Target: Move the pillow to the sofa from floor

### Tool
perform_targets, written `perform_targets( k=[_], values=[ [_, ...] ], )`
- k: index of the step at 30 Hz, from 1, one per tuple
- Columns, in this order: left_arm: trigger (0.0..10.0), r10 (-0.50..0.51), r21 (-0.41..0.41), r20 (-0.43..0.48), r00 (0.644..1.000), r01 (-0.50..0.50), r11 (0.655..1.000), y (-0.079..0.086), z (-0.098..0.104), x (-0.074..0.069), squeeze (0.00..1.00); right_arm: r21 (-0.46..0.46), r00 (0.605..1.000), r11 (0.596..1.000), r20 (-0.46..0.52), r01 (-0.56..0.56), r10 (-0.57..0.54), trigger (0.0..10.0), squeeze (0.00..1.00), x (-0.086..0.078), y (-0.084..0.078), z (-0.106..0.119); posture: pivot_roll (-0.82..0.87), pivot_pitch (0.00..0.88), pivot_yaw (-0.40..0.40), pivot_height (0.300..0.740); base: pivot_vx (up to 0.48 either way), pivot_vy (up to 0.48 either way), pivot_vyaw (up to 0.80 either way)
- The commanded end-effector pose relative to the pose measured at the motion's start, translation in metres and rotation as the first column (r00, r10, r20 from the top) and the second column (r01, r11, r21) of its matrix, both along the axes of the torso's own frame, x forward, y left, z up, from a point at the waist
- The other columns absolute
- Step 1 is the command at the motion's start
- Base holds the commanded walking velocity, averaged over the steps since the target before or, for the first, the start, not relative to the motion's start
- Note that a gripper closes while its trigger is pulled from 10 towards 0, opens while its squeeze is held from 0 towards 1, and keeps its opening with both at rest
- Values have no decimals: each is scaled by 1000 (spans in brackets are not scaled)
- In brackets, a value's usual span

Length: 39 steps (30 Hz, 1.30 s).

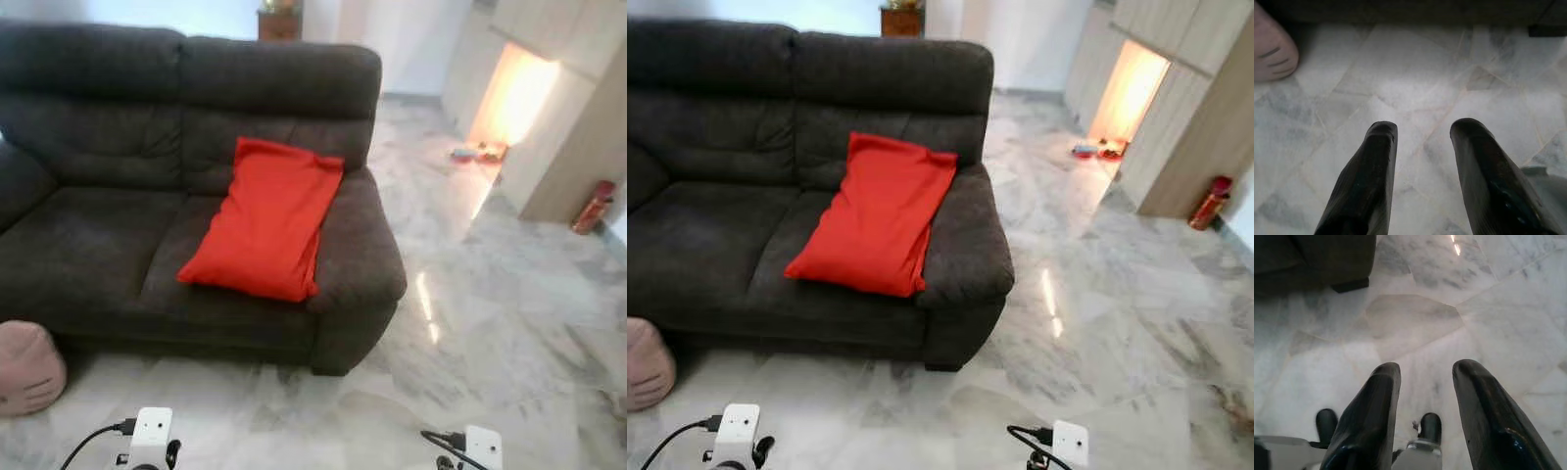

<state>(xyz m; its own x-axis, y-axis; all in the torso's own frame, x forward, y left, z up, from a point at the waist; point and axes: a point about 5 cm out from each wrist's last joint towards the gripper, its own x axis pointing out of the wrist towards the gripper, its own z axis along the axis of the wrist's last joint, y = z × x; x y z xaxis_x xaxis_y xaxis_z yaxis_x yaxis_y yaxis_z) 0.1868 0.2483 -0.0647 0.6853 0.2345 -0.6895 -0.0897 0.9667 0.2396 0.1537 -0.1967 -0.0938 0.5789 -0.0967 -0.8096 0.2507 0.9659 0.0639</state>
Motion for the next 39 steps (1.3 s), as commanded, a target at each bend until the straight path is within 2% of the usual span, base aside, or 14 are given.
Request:
perform_targets(
  k=[1,16,39],
  values=[
    [10000,-5,-16,-3,1000,5,1000,-7,-2,1,0,-18,1000,1000,-2,5,-5,10000,0,1,-9,2,97,0,-70,740,0,334,0],
    [10000,3,-20,-9,1000,-3,1000,-7,-2,1,0,-1,1000,1000,11,-9,9,10000,0,7,5,2,98,10,-76,740,0,342,0],
    [10000,1,-24,-12,1000,-2,1000,-7,-2,1,0,11,1000,1000,11,-14,14,10000,0,6,1,2,105,5,-78,740,0,348,0]
  ],
)
